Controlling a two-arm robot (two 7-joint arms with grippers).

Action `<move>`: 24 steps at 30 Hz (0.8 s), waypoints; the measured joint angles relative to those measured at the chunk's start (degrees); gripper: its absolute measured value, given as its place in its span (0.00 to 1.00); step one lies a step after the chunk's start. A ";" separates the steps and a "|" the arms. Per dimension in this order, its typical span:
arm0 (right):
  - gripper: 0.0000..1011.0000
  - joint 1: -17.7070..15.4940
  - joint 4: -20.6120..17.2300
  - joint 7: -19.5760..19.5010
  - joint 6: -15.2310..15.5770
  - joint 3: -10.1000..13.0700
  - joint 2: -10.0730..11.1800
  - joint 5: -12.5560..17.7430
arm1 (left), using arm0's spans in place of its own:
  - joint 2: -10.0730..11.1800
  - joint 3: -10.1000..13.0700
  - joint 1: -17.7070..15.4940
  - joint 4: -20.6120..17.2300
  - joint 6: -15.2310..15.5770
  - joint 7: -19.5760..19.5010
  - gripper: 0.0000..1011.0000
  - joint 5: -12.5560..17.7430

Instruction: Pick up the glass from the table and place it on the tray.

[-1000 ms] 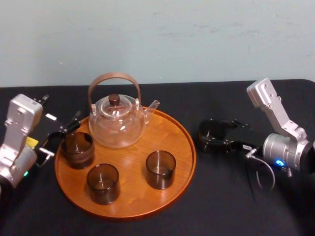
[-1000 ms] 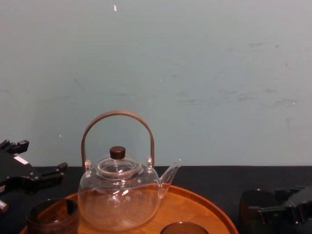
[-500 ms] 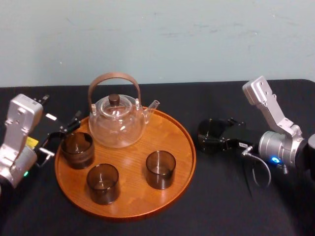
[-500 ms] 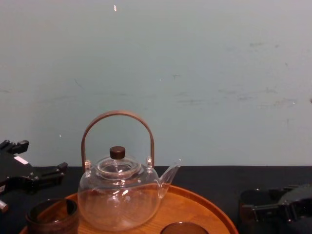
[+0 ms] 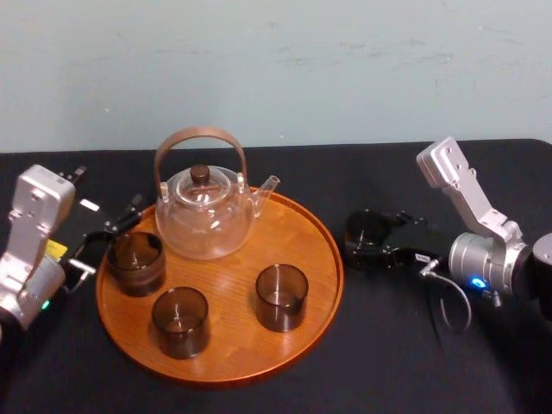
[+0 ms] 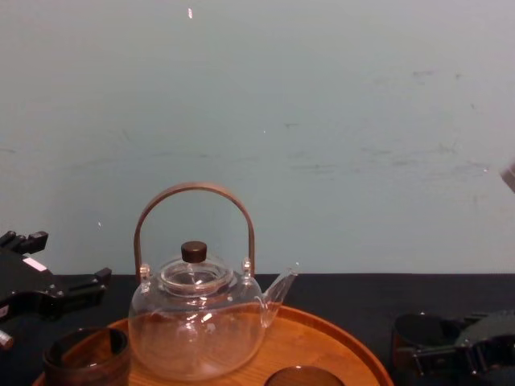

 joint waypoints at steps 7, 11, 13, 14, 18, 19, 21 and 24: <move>0.99 -0.21 -0.28 -0.57 0.30 0.02 -0.03 -0.44 | 0.00 0.00 0.00 0.00 0.00 0.00 0.99 0.00; 0.99 -0.22 -0.28 -0.53 0.29 0.03 -0.03 -0.43 | 0.00 0.00 0.00 0.00 0.00 0.00 0.99 0.00; 0.99 -0.23 -0.28 -0.51 0.28 0.04 -0.02 -0.42 | 0.00 0.00 0.00 0.00 0.00 0.00 0.99 0.00; 0.99 -0.23 -0.28 -0.51 0.27 0.05 -0.01 -0.41 | 0.00 0.00 0.00 0.00 0.00 0.00 0.99 0.00; 0.95 -0.23 -0.28 -0.47 0.26 0.07 0.01 -0.32 | 0.00 0.00 0.00 0.00 0.00 0.00 0.99 0.00; 0.91 -0.23 -0.28 -0.47 0.25 0.08 0.01 -0.31 | 0.00 0.00 0.00 0.00 0.00 0.00 0.99 0.00; 0.89 -0.23 -0.28 -0.46 0.25 0.09 0.02 -0.28 | 0.00 0.00 0.00 0.00 0.00 0.00 0.99 0.00; 0.89 -0.23 -0.28 -0.45 0.24 0.09 0.03 -0.26 | 0.00 0.00 0.00 0.00 0.00 0.00 0.99 0.00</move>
